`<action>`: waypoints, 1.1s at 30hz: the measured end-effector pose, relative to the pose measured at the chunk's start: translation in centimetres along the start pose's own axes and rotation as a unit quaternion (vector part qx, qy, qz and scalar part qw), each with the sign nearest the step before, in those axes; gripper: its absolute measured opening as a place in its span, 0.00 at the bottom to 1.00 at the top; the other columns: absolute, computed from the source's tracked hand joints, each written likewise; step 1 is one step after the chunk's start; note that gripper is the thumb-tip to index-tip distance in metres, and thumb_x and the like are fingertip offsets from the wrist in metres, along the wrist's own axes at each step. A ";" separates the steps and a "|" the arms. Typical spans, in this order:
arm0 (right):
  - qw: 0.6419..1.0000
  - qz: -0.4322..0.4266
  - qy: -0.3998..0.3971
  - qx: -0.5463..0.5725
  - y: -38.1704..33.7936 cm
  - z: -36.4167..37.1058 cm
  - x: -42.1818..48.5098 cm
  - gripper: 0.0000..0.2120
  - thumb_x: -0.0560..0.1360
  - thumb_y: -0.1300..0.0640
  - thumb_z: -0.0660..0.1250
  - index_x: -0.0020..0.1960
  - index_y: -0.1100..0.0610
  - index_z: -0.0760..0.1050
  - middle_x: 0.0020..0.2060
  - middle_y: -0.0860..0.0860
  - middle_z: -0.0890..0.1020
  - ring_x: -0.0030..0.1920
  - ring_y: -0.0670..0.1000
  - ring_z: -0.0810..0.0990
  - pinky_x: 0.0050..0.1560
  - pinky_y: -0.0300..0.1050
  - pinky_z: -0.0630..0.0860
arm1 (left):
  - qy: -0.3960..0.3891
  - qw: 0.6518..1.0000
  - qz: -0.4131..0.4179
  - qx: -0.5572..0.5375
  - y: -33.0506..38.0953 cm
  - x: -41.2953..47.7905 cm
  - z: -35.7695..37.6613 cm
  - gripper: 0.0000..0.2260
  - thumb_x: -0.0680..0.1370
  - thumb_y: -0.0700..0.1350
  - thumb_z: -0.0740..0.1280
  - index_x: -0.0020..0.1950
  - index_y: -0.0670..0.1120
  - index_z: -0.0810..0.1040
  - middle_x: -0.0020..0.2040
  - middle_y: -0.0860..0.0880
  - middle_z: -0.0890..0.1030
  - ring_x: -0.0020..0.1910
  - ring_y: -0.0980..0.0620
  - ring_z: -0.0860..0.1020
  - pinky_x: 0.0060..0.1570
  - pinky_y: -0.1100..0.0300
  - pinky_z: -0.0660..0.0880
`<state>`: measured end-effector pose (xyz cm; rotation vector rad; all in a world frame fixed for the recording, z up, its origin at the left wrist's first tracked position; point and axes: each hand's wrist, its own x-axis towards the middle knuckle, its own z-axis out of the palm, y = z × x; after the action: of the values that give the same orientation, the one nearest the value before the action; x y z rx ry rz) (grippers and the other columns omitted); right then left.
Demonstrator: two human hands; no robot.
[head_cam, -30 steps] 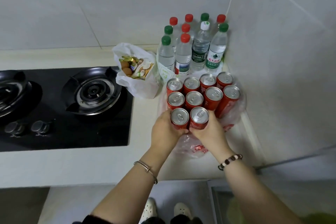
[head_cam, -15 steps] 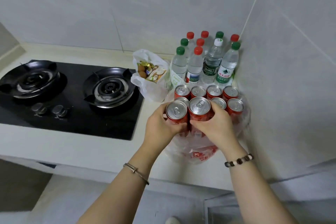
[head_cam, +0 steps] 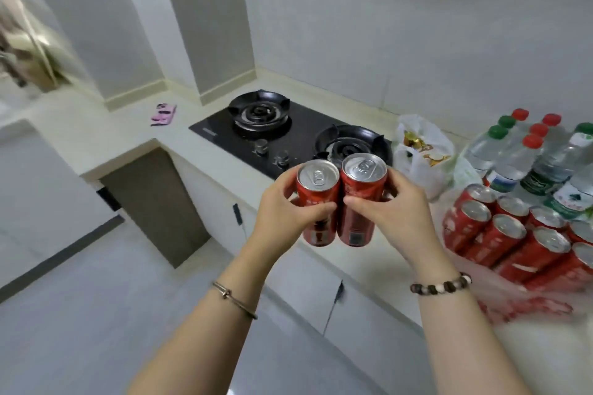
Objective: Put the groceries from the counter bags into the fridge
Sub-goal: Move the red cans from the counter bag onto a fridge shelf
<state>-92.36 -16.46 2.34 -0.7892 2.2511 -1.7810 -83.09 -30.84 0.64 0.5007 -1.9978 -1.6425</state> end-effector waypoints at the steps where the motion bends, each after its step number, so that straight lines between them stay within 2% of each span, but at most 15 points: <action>1: 1.000 -0.006 -0.027 0.014 -0.8 2.1 -0.3 0.24 0.62 0.61 0.79 0.55 0.46 0.78 0.46 0.42 0.83 0.47 0.38 0.81 0.48 0.36 0.76 | 0.019 1.000 -0.006 0.000 0.1 -1.0 -2.4 0.26 0.64 0.36 0.77 0.60 0.51 0.77 0.52 0.54 0.82 0.52 0.59 0.80 0.52 0.63 0.77; 3: 0.996 -0.016 -0.083 0.040 -2.5 6.3 -1.3 0.23 0.62 0.62 0.78 0.52 0.45 0.78 0.45 0.42 0.84 0.47 0.39 0.81 0.49 0.37 0.75 | 0.064 0.998 -0.015 0.006 0.2 -3.3 -7.1 0.26 0.65 0.36 0.76 0.61 0.50 0.77 0.52 0.53 0.83 0.52 0.59 0.80 0.52 0.62 0.77; 6: 0.982 -0.028 -0.172 0.074 -4.4 12.4 -3.1 0.22 0.63 0.63 0.78 0.52 0.45 0.78 0.46 0.42 0.84 0.49 0.40 0.81 0.49 0.37 0.75 | 0.136 0.990 -0.025 0.026 -0.1 -7.2 -13.5 0.24 0.65 0.36 0.76 0.56 0.54 0.77 0.48 0.57 0.83 0.49 0.61 0.81 0.48 0.67 0.77; 10: 0.951 -0.049 -0.287 0.109 -6.3 21.0 -6.3 0.19 0.64 0.62 0.77 0.49 0.45 0.78 0.45 0.42 0.84 0.48 0.40 0.81 0.47 0.37 0.75 | 0.256 0.965 -0.049 0.039 -0.9 -13.7 -20.6 0.25 0.64 0.38 0.77 0.59 0.51 0.77 0.51 0.54 0.83 0.51 0.57 0.81 0.51 0.61 0.77; 11: 0.940 -0.054 -0.318 0.108 -6.9 22.7 -7.1 0.19 0.64 0.62 0.76 0.50 0.45 0.78 0.45 0.41 0.84 0.48 0.40 0.81 0.46 0.36 0.75 | 0.289 0.955 -0.056 0.037 -1.1 -15.1 -21.9 0.25 0.64 0.39 0.77 0.59 0.50 0.77 0.51 0.53 0.83 0.51 0.56 0.81 0.52 0.59 0.77; 13: 0.889 -0.079 -0.435 0.116 -9.5 28.5 -10.3 0.19 0.65 0.63 0.76 0.50 0.45 0.78 0.44 0.40 0.84 0.48 0.39 0.81 0.45 0.34 0.77 | 0.421 0.904 -0.068 0.022 -1.2 -20.3 -25.9 0.24 0.64 0.41 0.76 0.59 0.51 0.78 0.51 0.53 0.83 0.52 0.55 0.81 0.52 0.58 0.77; 16: 0.864 -0.085 -0.478 0.134 -10.1 31.0 -11.7 0.19 0.65 0.63 0.76 0.50 0.45 0.78 0.45 0.42 0.84 0.48 0.42 0.82 0.46 0.40 0.79 | 0.460 0.884 -0.082 0.019 -1.6 -22.8 -27.3 0.25 0.63 0.43 0.75 0.59 0.51 0.78 0.51 0.52 0.83 0.52 0.55 0.81 0.52 0.59 0.76; 18: 0.857 -0.079 -0.489 0.143 -9.9 32.4 -12.2 0.18 0.66 0.62 0.76 0.49 0.45 0.78 0.43 0.41 0.84 0.47 0.41 0.81 0.41 0.39 0.78 | 0.475 0.874 -0.099 0.021 -1.7 -23.7 -27.7 0.25 0.64 0.41 0.76 0.60 0.50 0.77 0.51 0.52 0.83 0.52 0.55 0.81 0.54 0.58 0.76; 20: 0.818 -0.088 -0.551 0.139 -11.1 35.3 -13.9 0.17 0.66 0.62 0.76 0.49 0.47 0.78 0.41 0.38 0.83 0.45 0.37 0.80 0.37 0.31 0.74 | 0.545 0.832 -0.103 0.020 -1.2 -26.2 -28.8 0.24 0.66 0.39 0.76 0.61 0.49 0.77 0.52 0.52 0.83 0.52 0.56 0.80 0.54 0.58 0.77; 23: 0.760 -0.111 -0.625 0.140 -12.8 38.5 -16.6 0.19 0.65 0.62 0.76 0.52 0.48 0.79 0.45 0.41 0.83 0.50 0.39 0.80 0.46 0.34 0.76 | 0.633 0.766 -0.110 0.019 -0.8 -29.7 -29.5 0.22 0.67 0.38 0.75 0.60 0.49 0.77 0.52 0.51 0.83 0.52 0.56 0.81 0.52 0.59 0.76; 25: 0.723 -0.126 -0.665 0.139 -13.5 40.0 -18.5 0.21 0.64 0.61 0.77 0.54 0.49 0.78 0.47 0.42 0.83 0.51 0.40 0.80 0.49 0.36 0.75 | 0.676 0.729 -0.106 0.015 -0.9 -31.6 -29.3 0.21 0.67 0.39 0.75 0.58 0.50 0.78 0.52 0.52 0.83 0.52 0.55 0.81 0.53 0.57 0.77; 27: 0.695 -0.137 -0.693 0.132 -14.0 41.3 -20.2 0.22 0.64 0.59 0.77 0.56 0.50 0.77 0.49 0.43 0.83 0.52 0.41 0.79 0.50 0.37 0.75 | 0.714 0.693 -0.098 0.009 -0.9 -33.3 -29.1 0.20 0.67 0.40 0.75 0.56 0.52 0.78 0.51 0.52 0.83 0.52 0.54 0.81 0.53 0.56 0.77; 30: 0.652 -0.166 -0.730 0.116 -14.5 42.6 -23.3 0.22 0.64 0.57 0.78 0.56 0.50 0.77 0.49 0.42 0.82 0.52 0.41 0.79 0.50 0.38 0.75 | 0.767 0.635 -0.094 0.008 -0.9 -36.0 -28.4 0.21 0.67 0.40 0.75 0.59 0.48 0.78 0.51 0.51 0.84 0.51 0.53 0.81 0.52 0.56 0.78; 33: 0.612 -0.193 -0.757 0.120 -15.2 43.2 -27.0 0.21 0.64 0.57 0.78 0.55 0.49 0.76 0.48 0.41 0.81 0.49 0.39 0.79 0.45 0.32 0.74 | 0.809 0.579 -0.099 0.007 -0.6 -39.2 -27.8 0.20 0.67 0.40 0.76 0.58 0.47 0.78 0.49 0.51 0.84 0.49 0.54 0.82 0.51 0.56 0.78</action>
<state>-45.97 -42.28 -0.43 -1.7818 0.6585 -0.6453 -35.11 -30.57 -1.68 1.5037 -0.4671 -0.4958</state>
